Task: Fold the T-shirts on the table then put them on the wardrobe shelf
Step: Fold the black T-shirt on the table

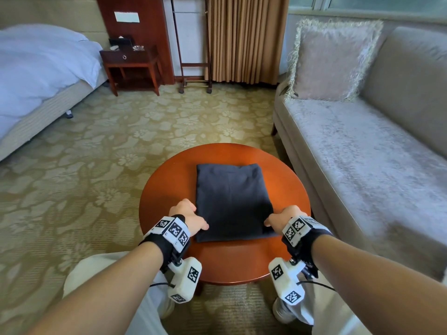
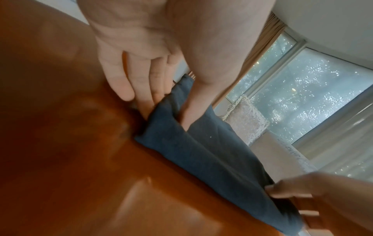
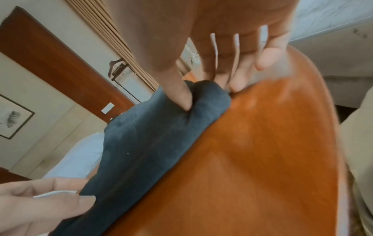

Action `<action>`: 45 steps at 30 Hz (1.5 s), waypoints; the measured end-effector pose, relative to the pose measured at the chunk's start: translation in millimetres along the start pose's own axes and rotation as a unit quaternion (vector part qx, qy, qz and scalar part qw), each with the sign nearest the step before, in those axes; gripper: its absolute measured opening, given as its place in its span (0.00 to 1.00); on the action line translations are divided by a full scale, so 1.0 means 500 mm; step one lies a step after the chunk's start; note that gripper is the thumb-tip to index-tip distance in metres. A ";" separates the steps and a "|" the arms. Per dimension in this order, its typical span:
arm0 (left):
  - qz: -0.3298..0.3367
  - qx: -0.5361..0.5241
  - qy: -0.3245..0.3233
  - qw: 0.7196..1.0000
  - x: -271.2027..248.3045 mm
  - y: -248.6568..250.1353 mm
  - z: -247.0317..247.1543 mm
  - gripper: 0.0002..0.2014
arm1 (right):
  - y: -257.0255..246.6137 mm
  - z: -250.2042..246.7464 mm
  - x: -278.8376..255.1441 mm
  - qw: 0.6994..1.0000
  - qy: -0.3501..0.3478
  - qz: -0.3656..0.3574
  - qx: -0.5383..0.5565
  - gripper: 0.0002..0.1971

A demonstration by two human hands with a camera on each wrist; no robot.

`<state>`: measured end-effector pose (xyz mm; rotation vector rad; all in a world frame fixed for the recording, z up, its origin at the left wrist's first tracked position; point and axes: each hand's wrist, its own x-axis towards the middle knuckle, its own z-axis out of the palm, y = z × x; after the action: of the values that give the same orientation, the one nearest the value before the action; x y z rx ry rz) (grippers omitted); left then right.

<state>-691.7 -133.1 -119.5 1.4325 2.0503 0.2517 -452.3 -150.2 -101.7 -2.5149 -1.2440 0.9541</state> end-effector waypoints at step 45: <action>-0.074 0.007 -0.011 0.997 0.015 0.028 -0.009 0.42 | -0.043 -0.003 -0.002 0.992 -0.077 -0.026 -0.091 0.28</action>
<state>-685.1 -120.2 -111.8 1.2791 2.1318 0.1610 -465.7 -137.1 -91.0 -2.5692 -1.4996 1.0865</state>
